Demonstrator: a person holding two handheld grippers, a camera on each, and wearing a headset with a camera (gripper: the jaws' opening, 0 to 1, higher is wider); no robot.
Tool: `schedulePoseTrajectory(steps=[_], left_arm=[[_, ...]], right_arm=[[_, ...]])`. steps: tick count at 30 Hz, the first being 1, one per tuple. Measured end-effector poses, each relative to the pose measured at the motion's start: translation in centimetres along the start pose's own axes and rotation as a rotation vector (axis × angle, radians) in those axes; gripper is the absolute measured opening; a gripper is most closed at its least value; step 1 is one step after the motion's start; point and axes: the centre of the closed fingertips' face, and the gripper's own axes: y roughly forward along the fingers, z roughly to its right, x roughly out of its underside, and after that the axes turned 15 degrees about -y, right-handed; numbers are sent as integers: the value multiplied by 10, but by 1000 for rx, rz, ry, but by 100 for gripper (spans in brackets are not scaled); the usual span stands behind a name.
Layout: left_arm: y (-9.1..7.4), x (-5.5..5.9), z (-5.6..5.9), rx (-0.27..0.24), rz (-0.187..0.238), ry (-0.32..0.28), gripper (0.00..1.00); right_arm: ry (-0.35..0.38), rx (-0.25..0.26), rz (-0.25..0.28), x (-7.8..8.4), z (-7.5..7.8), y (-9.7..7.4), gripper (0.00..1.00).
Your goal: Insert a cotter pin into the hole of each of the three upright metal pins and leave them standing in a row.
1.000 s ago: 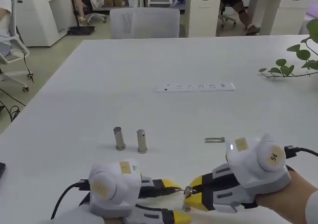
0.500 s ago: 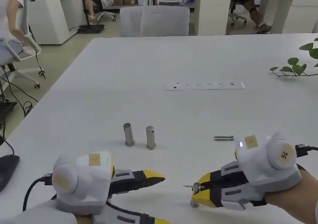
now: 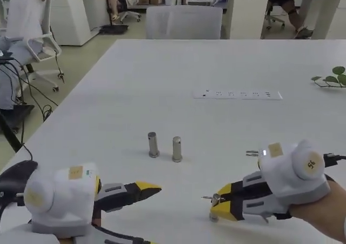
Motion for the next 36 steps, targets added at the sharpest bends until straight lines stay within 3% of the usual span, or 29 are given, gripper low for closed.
schedulePoseTrajectory(steps=[3,24,36], left_arm=[[-10,-1,-5,-23,18,-8,82],[-60,2,-10,-107,84,-44,81],[-73,3,-14,-135,115,-55,81]], right_arm=[[-9,-3,11,-8,5,7,10],[-60,-54,52,-61,24,66,10],[-69,-78,46,-73,29,98,10]])
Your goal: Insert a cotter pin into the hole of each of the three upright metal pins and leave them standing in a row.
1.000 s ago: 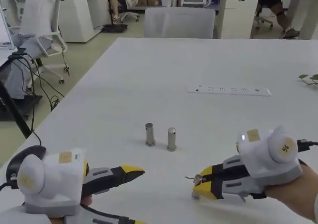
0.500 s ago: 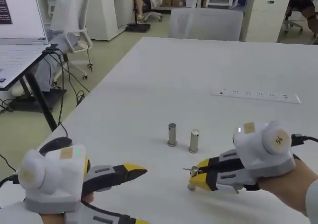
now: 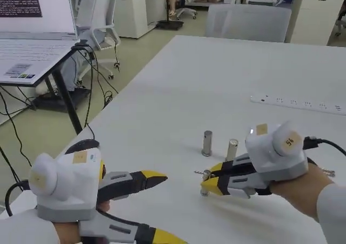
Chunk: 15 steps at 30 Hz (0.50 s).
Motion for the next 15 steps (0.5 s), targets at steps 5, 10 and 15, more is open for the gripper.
schedulePoseTrajectory(steps=[5,10,15], left_arm=[[-2,1,-1,-6,5,-8,81],[-3,3,-3,-9,7,-15,80],[-3,3,-4,-9,9,-18,80]], right_arm=[[6,-5,-6,1,0,7,10],[14,-10,-7,2,-2,12,10],[10,-16,-1,0,-6,16,10]])
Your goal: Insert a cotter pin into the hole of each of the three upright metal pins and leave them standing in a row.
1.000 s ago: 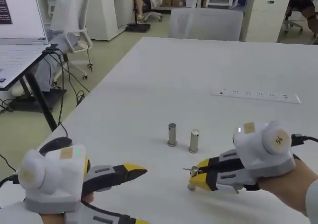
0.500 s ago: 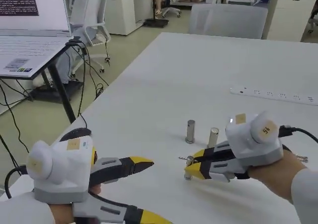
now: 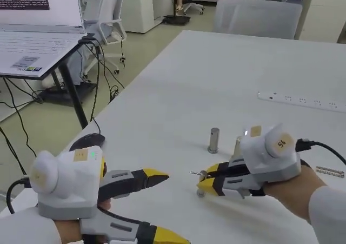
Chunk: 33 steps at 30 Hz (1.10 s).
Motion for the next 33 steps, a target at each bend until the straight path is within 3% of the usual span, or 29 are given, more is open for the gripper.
schedulePoseTrajectory(steps=[10,13,18,33], left_arm=[[0,0,-1,-1,0,-4,80],[0,-1,-1,0,1,-3,80],[0,-2,-1,-2,2,-1,80],[0,-5,-3,-5,6,3,80]], right_arm=[[32,-7,6,-1,-3,0,12],[18,-5,-19,3,-4,2,19],[41,6,-16,5,-3,-1,22],[46,9,-4,5,-1,-2,22]])
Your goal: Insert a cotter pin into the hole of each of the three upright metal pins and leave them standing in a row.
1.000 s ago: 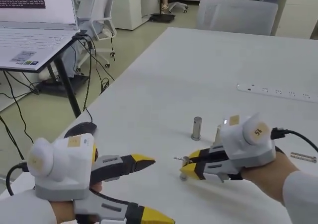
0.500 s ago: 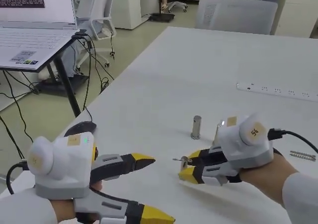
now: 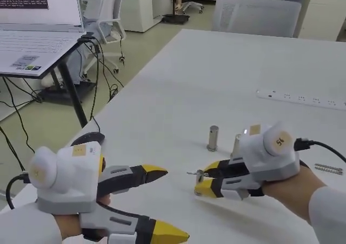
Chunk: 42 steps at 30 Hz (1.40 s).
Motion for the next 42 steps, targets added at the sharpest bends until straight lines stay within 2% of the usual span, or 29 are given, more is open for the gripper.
schedulePoseTrajectory(steps=[9,15,18,21,25,29,31,35,42], left_arm=[[3,-4,0,3,3,3,80],[5,-9,1,4,9,7,79],[5,-11,1,5,13,9,79],[5,-12,1,4,14,11,80],[6,-13,0,4,13,10,80],[6,-13,-1,3,11,10,80],[5,-13,-2,1,11,9,80],[5,-14,-4,-3,11,6,79],[4,-14,-6,-7,8,5,79]], right_arm=[[33,23,5,10,0,-15,24],[56,48,-16,27,8,-31,26],[76,72,-24,34,15,-39,26],[106,114,-36,42,29,-47,27],[148,169,-30,46,49,-55,28],[170,221,-40,49,63,-60,30],[166,244,-45,52,75,-62,31],[168,282,-55,53,85,-62,33],[179,333,-42,50,96,-56,34]])
